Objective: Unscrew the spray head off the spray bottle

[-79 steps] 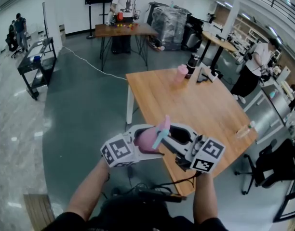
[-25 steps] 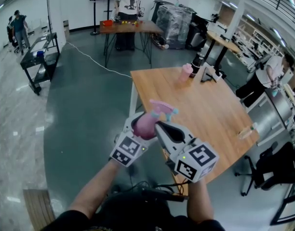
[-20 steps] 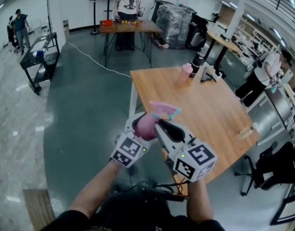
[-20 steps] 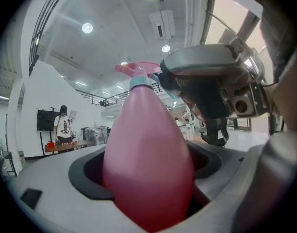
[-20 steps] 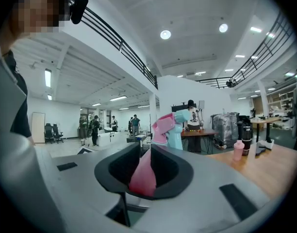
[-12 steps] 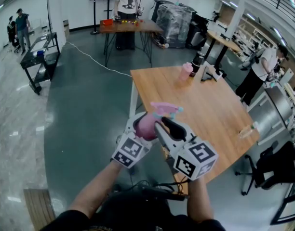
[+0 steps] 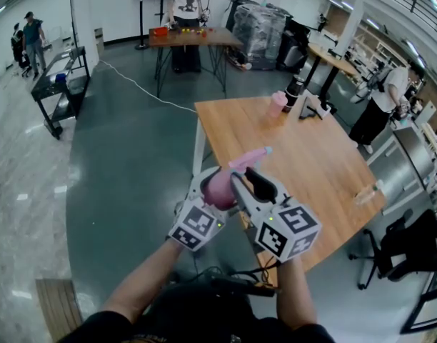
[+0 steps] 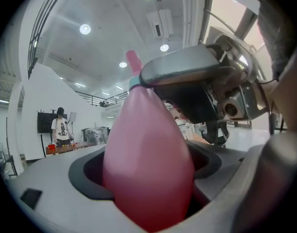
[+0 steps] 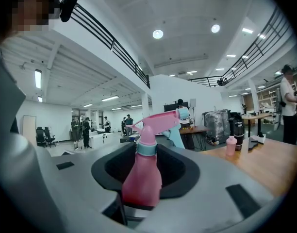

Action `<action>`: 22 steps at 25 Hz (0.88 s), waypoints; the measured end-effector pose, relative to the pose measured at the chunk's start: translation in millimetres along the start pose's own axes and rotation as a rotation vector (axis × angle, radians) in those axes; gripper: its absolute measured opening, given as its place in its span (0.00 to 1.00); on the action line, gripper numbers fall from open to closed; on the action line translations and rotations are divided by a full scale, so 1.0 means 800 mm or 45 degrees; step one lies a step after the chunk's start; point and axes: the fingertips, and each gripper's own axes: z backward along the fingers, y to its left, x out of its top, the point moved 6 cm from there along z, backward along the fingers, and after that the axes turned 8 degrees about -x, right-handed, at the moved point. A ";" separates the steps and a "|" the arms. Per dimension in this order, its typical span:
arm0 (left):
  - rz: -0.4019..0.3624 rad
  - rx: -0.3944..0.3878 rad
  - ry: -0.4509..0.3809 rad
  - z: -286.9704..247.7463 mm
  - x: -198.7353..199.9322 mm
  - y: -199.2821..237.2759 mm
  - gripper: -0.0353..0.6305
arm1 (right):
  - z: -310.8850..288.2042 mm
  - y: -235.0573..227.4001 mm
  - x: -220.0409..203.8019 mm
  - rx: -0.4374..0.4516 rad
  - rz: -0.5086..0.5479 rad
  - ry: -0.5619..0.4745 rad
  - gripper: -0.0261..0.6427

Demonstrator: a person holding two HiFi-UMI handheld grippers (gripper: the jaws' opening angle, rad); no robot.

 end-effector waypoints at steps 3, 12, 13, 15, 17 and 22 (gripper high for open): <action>-0.001 -0.001 -0.004 -0.001 0.001 -0.003 0.72 | -0.001 -0.001 0.000 0.003 -0.003 -0.011 0.24; -0.012 -0.169 -0.034 0.001 0.002 -0.008 0.72 | 0.009 -0.009 -0.002 0.155 0.027 -0.016 0.25; -0.013 -0.195 -0.036 0.002 0.003 -0.009 0.72 | 0.010 -0.010 -0.002 0.180 0.032 -0.015 0.25; -0.008 -0.251 -0.044 0.003 0.004 -0.011 0.72 | 0.013 -0.012 -0.002 0.230 0.037 -0.017 0.25; 0.001 -0.304 -0.053 0.003 0.005 -0.014 0.72 | 0.015 -0.015 -0.003 0.276 0.045 -0.022 0.25; 0.009 -0.394 -0.066 0.005 0.004 -0.020 0.72 | 0.020 -0.019 -0.006 0.389 0.073 -0.036 0.25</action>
